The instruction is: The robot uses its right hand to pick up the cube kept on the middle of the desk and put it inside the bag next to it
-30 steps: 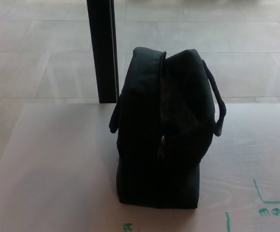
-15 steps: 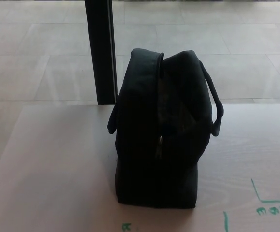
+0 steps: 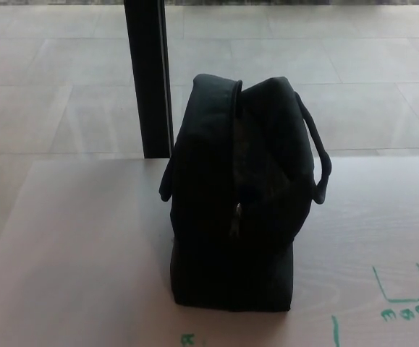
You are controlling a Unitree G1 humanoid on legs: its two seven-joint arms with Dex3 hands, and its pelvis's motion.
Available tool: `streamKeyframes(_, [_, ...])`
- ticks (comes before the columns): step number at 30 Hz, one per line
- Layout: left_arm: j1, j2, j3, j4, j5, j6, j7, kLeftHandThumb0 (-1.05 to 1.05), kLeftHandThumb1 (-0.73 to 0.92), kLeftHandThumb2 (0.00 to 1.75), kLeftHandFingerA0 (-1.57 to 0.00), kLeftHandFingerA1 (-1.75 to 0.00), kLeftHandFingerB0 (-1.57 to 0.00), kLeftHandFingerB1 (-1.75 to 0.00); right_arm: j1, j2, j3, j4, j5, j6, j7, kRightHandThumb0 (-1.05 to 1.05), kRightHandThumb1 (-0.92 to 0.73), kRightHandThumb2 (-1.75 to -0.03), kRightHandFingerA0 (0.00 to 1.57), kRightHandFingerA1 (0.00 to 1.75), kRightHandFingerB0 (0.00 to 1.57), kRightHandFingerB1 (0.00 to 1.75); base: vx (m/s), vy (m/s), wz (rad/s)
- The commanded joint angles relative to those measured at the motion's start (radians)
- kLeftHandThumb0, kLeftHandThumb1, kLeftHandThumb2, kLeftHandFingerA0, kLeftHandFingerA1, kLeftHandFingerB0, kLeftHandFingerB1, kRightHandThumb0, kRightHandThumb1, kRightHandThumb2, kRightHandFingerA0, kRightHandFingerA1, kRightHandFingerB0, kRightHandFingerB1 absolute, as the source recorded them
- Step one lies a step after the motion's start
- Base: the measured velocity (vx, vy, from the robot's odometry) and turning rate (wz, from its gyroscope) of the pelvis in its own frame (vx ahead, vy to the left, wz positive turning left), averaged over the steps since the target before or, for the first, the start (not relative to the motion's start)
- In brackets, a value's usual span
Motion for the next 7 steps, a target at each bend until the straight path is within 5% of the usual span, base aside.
streamKeyframes(1, [0.044, 0.051, 0.001, 0.170, 0.086, -0.123, 0.056, -0.72, 0.56, 0.97, -0.04, -0.50, -0.01, -0.36, 0.122, 0.171, -0.089, 0.243, 0.097, -0.144, -0.424, -0.82, -0.85, -0.65, 0.00, 0.86, 0.10, 0.66, 0.00, 0.000, 0.00])
streamKeyframes(2, [0.050, 0.051, 0.000, 0.177, 0.088, -0.125, 0.056, -0.72, 0.55, 0.97, -0.03, -0.50, -0.03, -0.36, 0.132, 0.190, -0.082, 0.239, 0.117, -0.158, -0.392, -0.82, -0.86, -0.66, 0.01, 0.84, 0.09, 0.63, 0.00, 0.000, 0.00])
streamKeyframes(3, [0.054, 0.055, -0.011, 0.200, 0.102, -0.141, 0.058, -0.75, 0.77, 0.63, -0.09, -0.42, -0.07, -0.26, 0.150, 0.207, -0.061, 0.253, 0.132, -0.203, -0.354, -0.82, -0.85, -0.65, 0.00, 0.84, 0.07, 0.64, 0.00, 0.000, 0.00])
streamKeyframes(7, [0.046, 0.058, -0.028, 0.266, 0.112, -0.167, 0.061, -0.72, 0.77, 0.64, -0.09, -0.42, -0.07, -0.25, 0.175, 0.212, -0.025, 0.306, 0.168, -0.271, -0.281, -0.85, -0.82, -0.65, 0.00, 0.83, 0.07, 0.65, 0.00, 0.000, 0.00])
